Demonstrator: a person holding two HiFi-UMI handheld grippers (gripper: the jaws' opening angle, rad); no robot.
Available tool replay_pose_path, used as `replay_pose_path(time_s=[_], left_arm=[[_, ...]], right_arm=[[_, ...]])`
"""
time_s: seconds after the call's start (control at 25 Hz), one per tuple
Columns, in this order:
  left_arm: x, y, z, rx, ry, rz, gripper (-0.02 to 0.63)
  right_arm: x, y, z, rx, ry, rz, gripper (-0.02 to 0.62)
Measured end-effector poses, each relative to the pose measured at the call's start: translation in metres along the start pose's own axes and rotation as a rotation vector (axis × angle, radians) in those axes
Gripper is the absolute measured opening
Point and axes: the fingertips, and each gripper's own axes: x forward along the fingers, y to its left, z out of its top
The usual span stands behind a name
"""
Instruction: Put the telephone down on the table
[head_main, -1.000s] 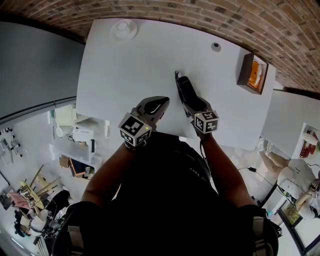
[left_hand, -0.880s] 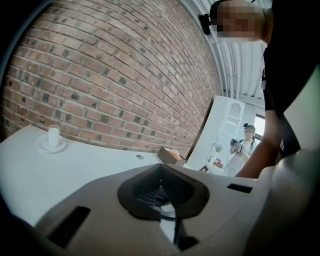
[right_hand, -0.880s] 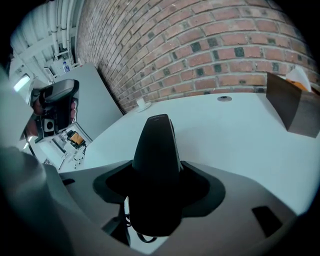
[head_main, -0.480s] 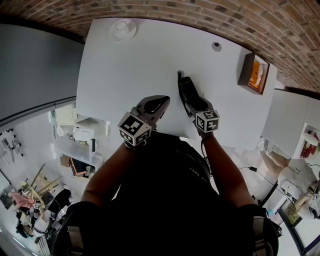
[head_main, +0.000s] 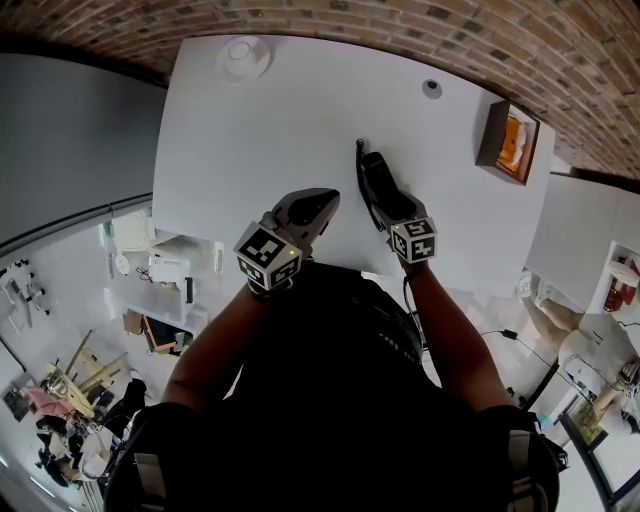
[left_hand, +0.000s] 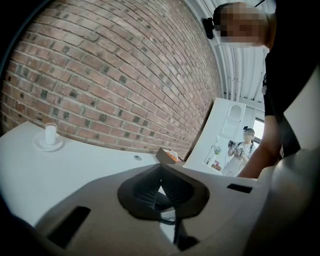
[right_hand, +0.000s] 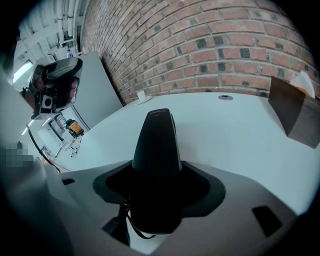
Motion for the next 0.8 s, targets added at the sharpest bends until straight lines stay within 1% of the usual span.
replay_pose_path(time_s=[0.52, 0.8], left_arm=[[-0.0023, -0.0010, -0.0033, 0.003, 0.006, -0.007, 0.008], [-0.0018, -0.0056, -0.0084, 0.000, 0.013, -0.013, 0.008]], right_arm=[[0.0019, 0.0025, -0.0038, -0.090, 0.026, -0.031, 0.279], [0.0031, 0.0049, -0.0045, -0.112, 0.029, -0.029, 0.279]])
